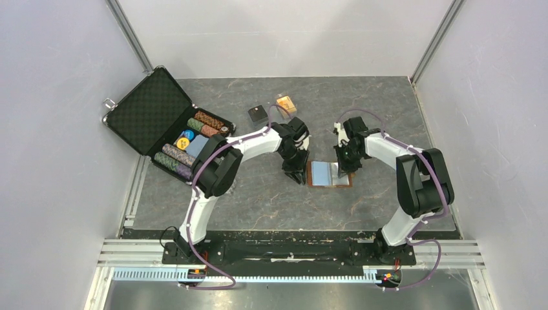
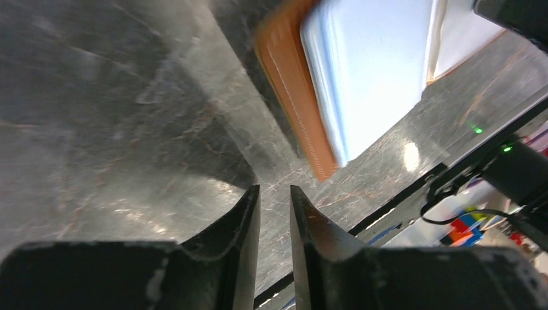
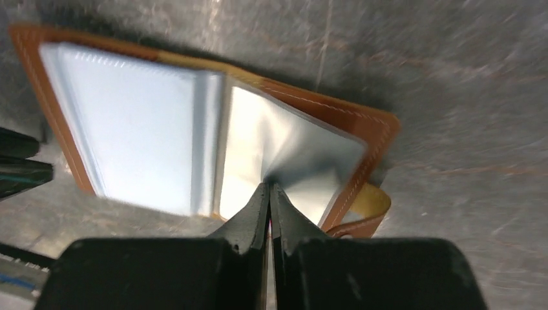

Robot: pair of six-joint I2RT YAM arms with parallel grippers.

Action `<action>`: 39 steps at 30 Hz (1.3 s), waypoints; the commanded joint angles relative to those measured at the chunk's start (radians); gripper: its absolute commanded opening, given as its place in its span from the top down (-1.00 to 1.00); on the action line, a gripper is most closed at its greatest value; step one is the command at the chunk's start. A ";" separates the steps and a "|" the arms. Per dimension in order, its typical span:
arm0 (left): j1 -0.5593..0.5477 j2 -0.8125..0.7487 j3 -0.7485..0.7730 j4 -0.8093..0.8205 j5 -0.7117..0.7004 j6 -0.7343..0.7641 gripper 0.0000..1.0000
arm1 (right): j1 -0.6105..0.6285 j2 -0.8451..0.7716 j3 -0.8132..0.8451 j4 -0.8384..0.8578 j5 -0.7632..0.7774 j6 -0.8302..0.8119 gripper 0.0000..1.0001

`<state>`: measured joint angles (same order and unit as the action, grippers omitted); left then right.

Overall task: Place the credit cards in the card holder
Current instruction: Move the storage box to the center of the board.

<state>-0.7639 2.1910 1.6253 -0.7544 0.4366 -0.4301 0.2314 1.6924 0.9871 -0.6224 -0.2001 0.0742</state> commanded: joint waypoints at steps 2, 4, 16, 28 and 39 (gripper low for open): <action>0.096 -0.119 -0.020 0.125 0.059 -0.077 0.35 | -0.011 0.020 0.073 0.077 0.096 -0.094 0.83; 0.127 -0.139 -0.012 0.129 0.083 -0.084 0.29 | -0.011 0.020 0.101 0.084 0.055 -0.096 0.74; 0.302 -0.211 -0.006 0.127 0.136 -0.111 -0.09 | -0.011 0.088 0.182 0.189 -0.181 -0.013 0.47; 0.414 -0.221 0.047 0.131 0.127 -0.141 -0.31 | -0.014 0.181 0.211 0.087 0.028 -0.026 0.58; 0.504 -0.111 0.203 0.041 -0.148 -0.206 -0.49 | -0.027 0.083 0.123 0.055 -0.018 0.053 0.57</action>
<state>-0.2802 2.0304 1.7424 -0.6659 0.4355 -0.5804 0.2085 1.8187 1.1381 -0.5243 -0.2119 0.0864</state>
